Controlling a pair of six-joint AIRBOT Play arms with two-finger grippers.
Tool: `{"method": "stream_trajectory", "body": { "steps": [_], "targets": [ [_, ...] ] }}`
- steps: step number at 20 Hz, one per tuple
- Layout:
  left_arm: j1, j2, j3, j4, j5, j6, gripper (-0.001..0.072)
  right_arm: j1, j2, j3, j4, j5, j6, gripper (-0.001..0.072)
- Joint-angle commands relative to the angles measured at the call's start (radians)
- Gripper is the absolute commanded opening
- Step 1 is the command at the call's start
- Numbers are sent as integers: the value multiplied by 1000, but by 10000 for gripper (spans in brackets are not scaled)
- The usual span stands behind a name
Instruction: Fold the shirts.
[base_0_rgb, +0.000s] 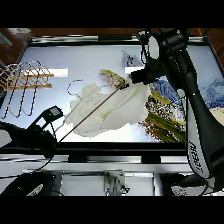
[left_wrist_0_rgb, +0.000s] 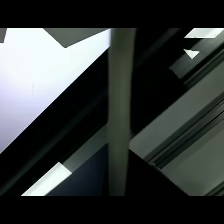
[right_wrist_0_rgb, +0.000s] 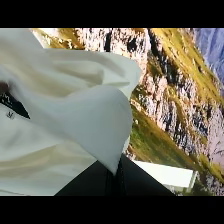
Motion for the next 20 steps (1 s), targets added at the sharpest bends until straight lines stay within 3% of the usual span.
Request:
{"method": "stream_trajectory", "body": {
  "steps": [1,3,6,12,17,20],
  "targets": [
    [-115,54,-8,14,-48,-106,46,-8,0,1,-16,-54,-16,75],
    [-138,88,-8,19,-49,-138,46,-8,0,1,-15,-54,-19,75],
    [-147,93,-13,24,-64,-115,46,-6,0,2,5,-52,-49,75],
    [-147,34,-23,129,24,64,46,-6,38,47,121,-67,-80,75],
    [-147,-43,-23,138,134,135,46,11,112,47,301,-84,-157,75],
    [-145,-96,-23,138,224,196,47,100,140,47,293,-110,-180,74]
  ]
}}
